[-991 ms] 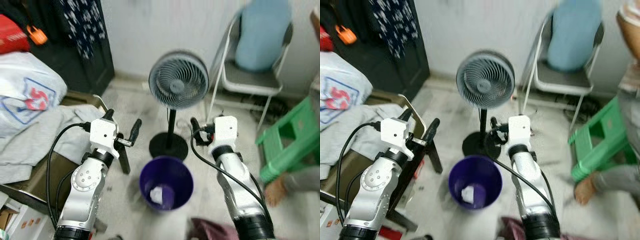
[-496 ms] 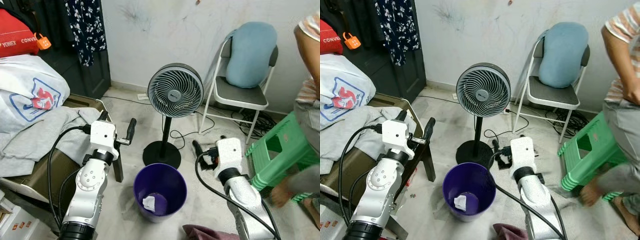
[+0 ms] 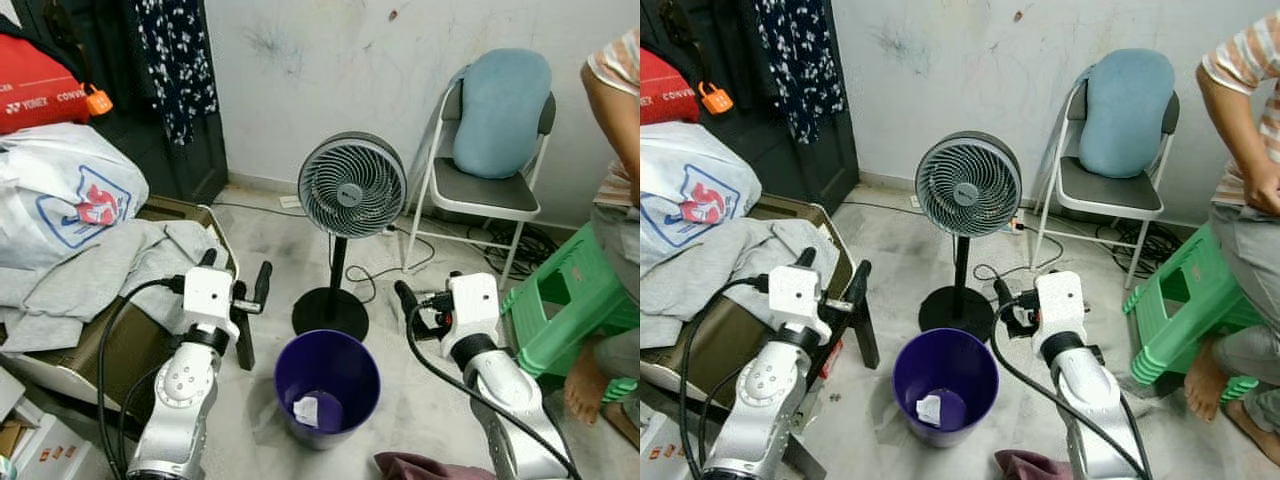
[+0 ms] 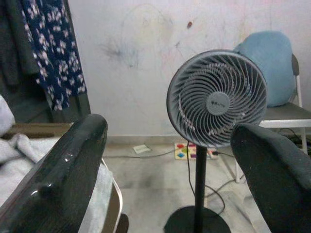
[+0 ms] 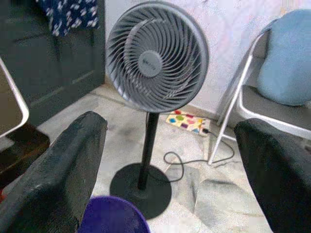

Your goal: Clean up the room

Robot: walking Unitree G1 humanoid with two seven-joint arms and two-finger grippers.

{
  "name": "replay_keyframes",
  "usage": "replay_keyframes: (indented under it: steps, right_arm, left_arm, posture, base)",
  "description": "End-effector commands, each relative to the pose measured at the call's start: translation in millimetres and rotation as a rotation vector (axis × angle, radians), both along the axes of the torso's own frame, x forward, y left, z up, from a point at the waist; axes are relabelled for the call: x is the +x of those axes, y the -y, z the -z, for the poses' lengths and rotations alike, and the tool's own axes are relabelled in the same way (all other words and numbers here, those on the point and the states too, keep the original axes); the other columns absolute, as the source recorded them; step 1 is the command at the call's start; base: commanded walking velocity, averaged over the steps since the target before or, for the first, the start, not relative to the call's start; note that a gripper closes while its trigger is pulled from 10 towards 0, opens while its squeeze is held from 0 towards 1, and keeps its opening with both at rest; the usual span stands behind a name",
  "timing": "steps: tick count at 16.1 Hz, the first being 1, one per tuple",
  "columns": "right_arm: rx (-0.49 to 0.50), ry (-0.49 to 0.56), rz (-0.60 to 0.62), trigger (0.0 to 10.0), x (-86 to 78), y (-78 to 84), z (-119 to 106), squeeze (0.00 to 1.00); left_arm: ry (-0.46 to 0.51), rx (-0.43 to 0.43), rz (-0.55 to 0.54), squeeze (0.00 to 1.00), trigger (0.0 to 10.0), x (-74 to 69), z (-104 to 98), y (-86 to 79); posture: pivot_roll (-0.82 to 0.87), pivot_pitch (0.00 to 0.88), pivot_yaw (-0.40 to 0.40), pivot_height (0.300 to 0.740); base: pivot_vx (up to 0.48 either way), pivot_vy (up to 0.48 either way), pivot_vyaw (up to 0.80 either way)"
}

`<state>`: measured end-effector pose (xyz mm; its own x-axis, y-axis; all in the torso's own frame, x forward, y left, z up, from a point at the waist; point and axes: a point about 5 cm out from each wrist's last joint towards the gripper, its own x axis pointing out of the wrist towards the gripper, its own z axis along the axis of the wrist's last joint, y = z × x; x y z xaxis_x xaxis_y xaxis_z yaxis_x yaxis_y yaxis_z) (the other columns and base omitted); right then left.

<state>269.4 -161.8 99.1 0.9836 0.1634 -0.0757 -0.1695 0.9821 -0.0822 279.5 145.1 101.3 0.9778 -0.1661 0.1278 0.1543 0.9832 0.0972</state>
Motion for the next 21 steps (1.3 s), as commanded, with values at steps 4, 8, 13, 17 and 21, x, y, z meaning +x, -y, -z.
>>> replay_keyframes:
  steps: [4, 8, 13, 17, 21]
  right_arm:
    - [-0.025, 0.073, 0.061, 10.0, -18.6, 10.8, -11, 0.0]
    - [-0.072, 0.081, -0.001, 10.0, -26.8, 7.7, -9, 0.0]
    - [-0.07, 0.116, -0.029, 10.0, -12.0, -7.3, -14, 0.0]
    - [-0.056, 0.116, -0.046, 10.0, -3.1, -14.5, -16, 0.0]
    - [-0.011, 0.107, -0.143, 10.0, 3.2, -47.7, -14, 0.0]
  left_arm:
    - [0.037, 0.002, -0.012, 0.0, 10.0, -2.7, -11, -4.7]
    - [0.007, -0.034, 0.049, 0.0, 10.0, -7.9, -3, 6.8]
    - [0.006, -0.044, 0.034, 0.0, 10.0, -7.2, -2, 3.0]
    - [0.017, -0.041, -0.014, 0.0, 10.0, -15.4, -5, -1.5]
    - [0.028, -0.025, -0.043, 0.0, 10.0, -17.5, -14, -9.4]
  posture:
    - [-0.07, 0.0, -0.009, 0.74]
    - [-0.1, 0.0, -0.014, 0.74]
    - [-0.09, 0.0, -0.035, 0.74]
    - [-0.05, 0.02, -0.046, 0.74]
    - [-0.02, 0.072, -0.063, 0.74]
  base:
    - [0.0, 0.0, 0.0]
    - [0.0, 0.0, 0.0]
    - [0.0, 0.0, 0.0]
    - [0.0, 0.0, 0.0]
    - [0.0, 0.0, 0.55]
